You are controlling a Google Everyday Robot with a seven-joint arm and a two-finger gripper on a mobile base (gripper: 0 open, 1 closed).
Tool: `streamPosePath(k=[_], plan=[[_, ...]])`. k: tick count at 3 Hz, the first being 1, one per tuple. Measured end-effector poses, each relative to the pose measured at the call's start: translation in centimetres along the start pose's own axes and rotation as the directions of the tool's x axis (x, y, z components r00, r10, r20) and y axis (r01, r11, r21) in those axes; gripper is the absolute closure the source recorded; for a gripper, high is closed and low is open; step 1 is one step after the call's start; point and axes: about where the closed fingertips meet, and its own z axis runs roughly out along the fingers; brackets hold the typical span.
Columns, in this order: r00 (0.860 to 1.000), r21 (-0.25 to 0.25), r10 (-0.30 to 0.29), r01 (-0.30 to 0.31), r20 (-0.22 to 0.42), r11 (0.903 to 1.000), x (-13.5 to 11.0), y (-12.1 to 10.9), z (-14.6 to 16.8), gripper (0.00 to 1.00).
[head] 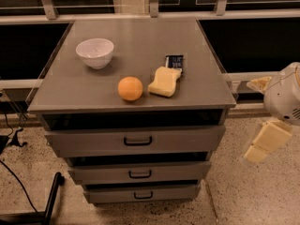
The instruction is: Open top drawer
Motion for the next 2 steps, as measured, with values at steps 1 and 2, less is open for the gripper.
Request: streamPosePath(k=[1,2], plan=[[1.000,0.000,0.000,0.000,0.000,1.0000,-0.01,0.00,-0.01,0.00],[1.000,-0.018,0.004,-0.004,0.011,0.9998,0.13,0.42,0.87,0.00]])
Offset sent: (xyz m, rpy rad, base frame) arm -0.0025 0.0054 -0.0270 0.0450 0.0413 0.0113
